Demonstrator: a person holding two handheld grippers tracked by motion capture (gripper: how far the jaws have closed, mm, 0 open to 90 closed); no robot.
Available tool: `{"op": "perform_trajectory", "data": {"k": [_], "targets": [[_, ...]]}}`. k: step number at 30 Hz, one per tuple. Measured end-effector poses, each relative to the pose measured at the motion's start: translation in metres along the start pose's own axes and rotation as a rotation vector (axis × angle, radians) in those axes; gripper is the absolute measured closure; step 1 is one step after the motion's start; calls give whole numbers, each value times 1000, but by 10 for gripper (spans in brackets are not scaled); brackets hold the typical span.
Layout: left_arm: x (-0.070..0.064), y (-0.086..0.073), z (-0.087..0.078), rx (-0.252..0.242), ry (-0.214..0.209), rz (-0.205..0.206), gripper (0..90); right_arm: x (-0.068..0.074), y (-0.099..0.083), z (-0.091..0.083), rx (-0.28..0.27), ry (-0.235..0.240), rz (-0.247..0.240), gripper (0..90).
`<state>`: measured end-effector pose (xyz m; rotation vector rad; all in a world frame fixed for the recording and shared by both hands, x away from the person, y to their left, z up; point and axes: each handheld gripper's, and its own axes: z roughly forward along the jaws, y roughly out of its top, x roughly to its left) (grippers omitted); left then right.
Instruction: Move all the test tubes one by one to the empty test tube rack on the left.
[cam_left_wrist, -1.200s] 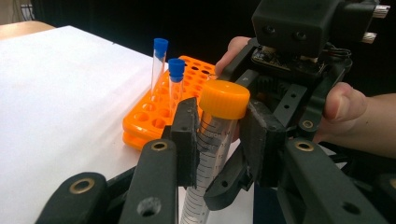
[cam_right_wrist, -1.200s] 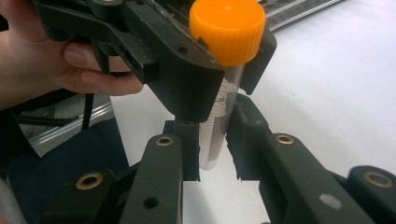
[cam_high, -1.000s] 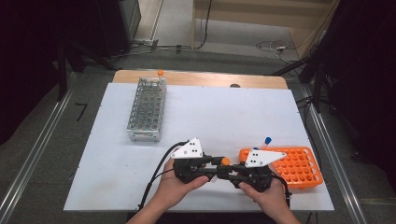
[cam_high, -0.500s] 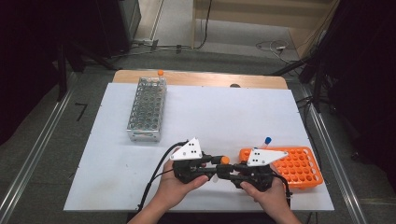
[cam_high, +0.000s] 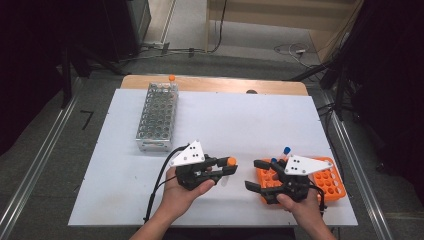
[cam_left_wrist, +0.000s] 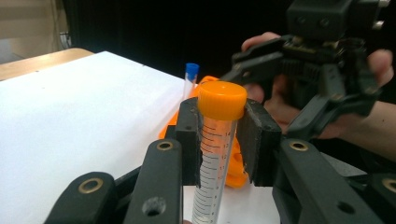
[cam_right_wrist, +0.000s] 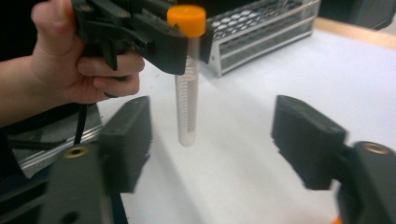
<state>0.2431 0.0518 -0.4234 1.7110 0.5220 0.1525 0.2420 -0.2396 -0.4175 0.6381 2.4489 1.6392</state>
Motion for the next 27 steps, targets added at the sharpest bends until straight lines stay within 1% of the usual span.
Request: {"op": "perform_trajectory", "data": {"k": [3,4,9,13,18,23,27], "targets": [[4,1,-5,-9,20,-2,717,-5,2,-10,-18,-24,4,130],[6,2,-6,-11,27,-2,717,-7,2,-13,-24,-35,13,102],[15,4,-15,-25,61,-5,717,-18,2,-28,-44,-85,29,4],[22,7,-22,-39,90,-4,716,-24,0,-38,-55,-125,25,0],[32,10,-32,-63,130,-8,717,-34,-4,-49,-70,-169,42,0],[43,14,-41,-88,172,-14,717,-45,-8,-60,-81,-196,60,0],[52,19,-46,-101,216,-7,716,-53,-13,-67,-87,-214,74,0]]}}
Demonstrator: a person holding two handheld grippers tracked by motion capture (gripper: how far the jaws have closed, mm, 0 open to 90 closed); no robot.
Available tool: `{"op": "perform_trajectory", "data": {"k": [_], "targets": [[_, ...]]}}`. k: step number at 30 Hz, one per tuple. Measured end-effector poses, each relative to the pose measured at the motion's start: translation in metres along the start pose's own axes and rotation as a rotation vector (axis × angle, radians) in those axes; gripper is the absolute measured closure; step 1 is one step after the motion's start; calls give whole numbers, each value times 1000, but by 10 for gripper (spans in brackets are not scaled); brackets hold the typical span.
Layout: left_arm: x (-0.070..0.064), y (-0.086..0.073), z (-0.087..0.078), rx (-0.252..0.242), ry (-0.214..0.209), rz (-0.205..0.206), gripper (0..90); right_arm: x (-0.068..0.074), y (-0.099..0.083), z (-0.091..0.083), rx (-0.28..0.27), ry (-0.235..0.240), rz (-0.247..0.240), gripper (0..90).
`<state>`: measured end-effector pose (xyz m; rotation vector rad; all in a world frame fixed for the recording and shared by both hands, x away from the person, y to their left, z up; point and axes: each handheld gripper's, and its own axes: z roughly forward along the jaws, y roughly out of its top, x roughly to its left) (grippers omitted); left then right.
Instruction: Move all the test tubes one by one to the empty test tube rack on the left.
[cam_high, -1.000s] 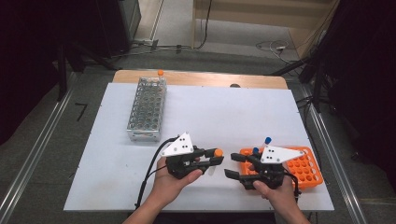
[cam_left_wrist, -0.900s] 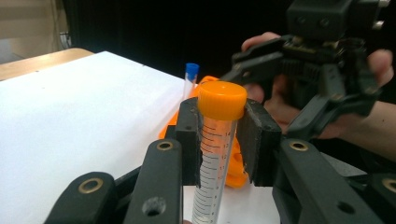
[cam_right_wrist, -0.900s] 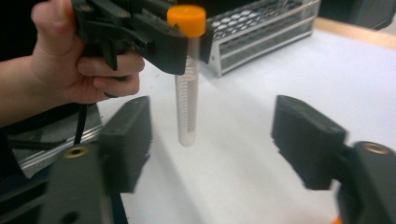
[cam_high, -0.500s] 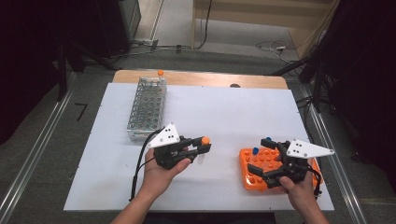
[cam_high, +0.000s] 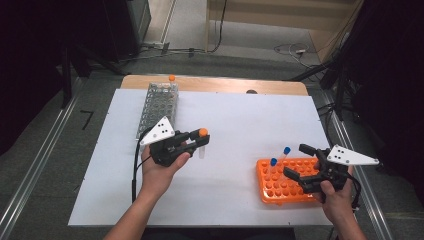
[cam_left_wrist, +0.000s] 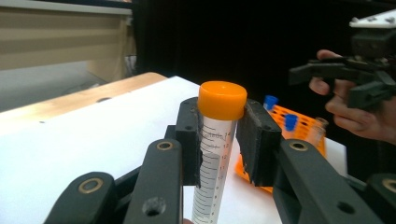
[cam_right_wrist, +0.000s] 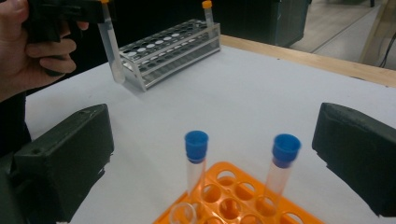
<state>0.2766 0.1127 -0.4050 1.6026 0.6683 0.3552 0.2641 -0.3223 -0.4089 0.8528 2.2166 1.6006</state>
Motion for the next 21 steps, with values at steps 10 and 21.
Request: {"op": "perform_trajectory", "data": {"k": [10,21], "targets": [[33,7,0,-34,114,-12,716,-16,-13,-7,-6,-34,25,0],[73,18,6,-67,238,-36,716,-22,-20,-10,-1,-30,36,0]]}}
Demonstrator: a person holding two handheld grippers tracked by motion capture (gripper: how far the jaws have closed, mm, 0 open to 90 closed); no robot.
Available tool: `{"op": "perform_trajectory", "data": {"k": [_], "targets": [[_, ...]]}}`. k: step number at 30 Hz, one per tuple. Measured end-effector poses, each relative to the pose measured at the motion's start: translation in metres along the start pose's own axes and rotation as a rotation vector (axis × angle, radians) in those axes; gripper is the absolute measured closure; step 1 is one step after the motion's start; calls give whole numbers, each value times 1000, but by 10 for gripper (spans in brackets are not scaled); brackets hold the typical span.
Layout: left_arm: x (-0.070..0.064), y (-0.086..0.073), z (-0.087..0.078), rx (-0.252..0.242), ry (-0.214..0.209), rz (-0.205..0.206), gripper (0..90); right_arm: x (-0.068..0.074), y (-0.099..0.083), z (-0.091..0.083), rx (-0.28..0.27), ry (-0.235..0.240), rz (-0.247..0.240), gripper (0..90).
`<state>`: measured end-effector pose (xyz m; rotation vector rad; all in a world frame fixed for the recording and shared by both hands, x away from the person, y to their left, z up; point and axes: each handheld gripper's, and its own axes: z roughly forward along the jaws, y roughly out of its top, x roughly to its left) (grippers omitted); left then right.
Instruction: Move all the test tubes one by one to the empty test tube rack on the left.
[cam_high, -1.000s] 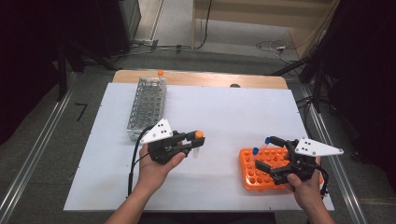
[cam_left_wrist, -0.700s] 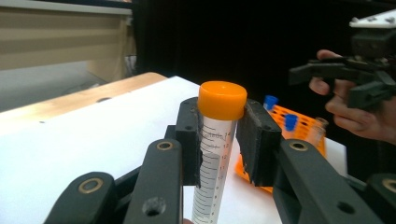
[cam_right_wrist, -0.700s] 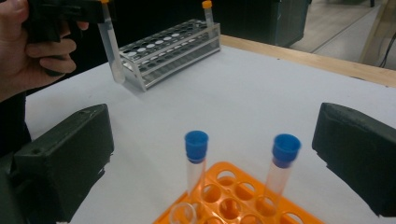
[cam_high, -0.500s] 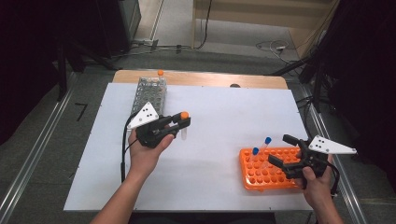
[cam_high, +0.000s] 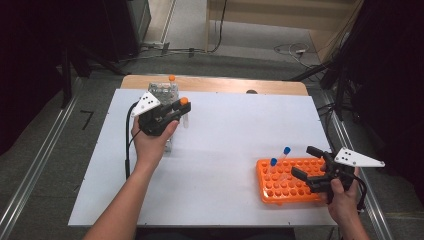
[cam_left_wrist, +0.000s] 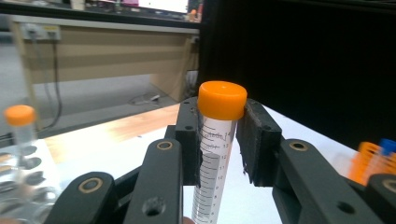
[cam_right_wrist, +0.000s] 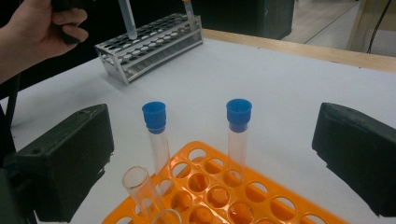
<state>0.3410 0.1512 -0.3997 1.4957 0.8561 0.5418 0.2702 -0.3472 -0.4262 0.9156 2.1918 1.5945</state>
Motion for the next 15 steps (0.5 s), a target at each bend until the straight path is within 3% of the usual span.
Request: {"op": "perform_trajectory", "data": {"k": [9,15], "targets": [[30,8,10,-13,79,-28,717,-2,-2,1,1,-10,7,0],[44,16,20,-24,124,-18,716,-3,-3,1,1,-16,9,0]]}}
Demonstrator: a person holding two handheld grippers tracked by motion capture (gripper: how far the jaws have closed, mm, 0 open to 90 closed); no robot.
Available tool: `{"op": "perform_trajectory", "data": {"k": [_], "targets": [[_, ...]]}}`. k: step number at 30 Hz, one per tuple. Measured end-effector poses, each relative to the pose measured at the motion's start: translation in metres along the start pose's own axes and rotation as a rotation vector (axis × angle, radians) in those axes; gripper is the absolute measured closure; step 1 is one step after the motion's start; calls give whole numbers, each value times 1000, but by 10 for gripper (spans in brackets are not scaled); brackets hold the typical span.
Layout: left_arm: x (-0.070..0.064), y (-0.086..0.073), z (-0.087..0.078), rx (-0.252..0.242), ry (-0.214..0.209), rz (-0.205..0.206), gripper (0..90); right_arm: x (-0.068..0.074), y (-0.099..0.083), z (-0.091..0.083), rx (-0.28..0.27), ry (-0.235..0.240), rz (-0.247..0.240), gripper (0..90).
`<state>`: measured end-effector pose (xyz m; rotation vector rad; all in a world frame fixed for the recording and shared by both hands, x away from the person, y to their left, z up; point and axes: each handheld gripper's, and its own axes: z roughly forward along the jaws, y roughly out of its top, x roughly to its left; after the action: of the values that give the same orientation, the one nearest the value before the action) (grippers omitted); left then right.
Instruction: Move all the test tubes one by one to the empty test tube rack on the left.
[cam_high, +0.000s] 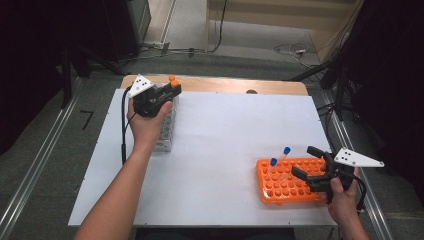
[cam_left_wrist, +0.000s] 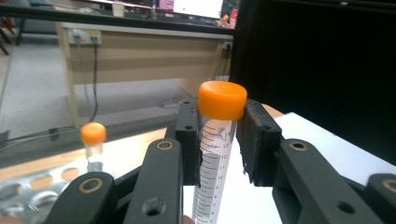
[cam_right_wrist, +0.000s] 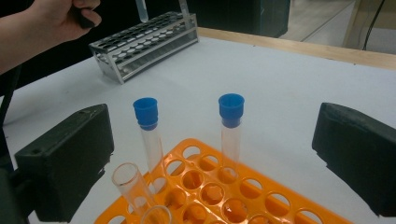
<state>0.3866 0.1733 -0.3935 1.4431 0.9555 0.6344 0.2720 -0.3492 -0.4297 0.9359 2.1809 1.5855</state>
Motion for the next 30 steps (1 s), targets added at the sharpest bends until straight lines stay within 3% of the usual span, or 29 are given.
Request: {"op": "perform_trajectory", "data": {"k": [6,15,19,24,30], "targets": [[19,3,12,-14,43,-48,716,-1,-1,0,-1,-5,2,0],[45,0,35,-10,127,-82,716,-3,-3,1,7,-11,7,0],[55,-5,44,-36,149,-124,717,-4,-4,1,7,-15,7,0],[59,-8,53,-26,176,-115,717,-5,-4,0,7,-17,9,0],[61,-7,60,-63,217,-92,717,-6,-4,0,5,-16,11,0]]}}
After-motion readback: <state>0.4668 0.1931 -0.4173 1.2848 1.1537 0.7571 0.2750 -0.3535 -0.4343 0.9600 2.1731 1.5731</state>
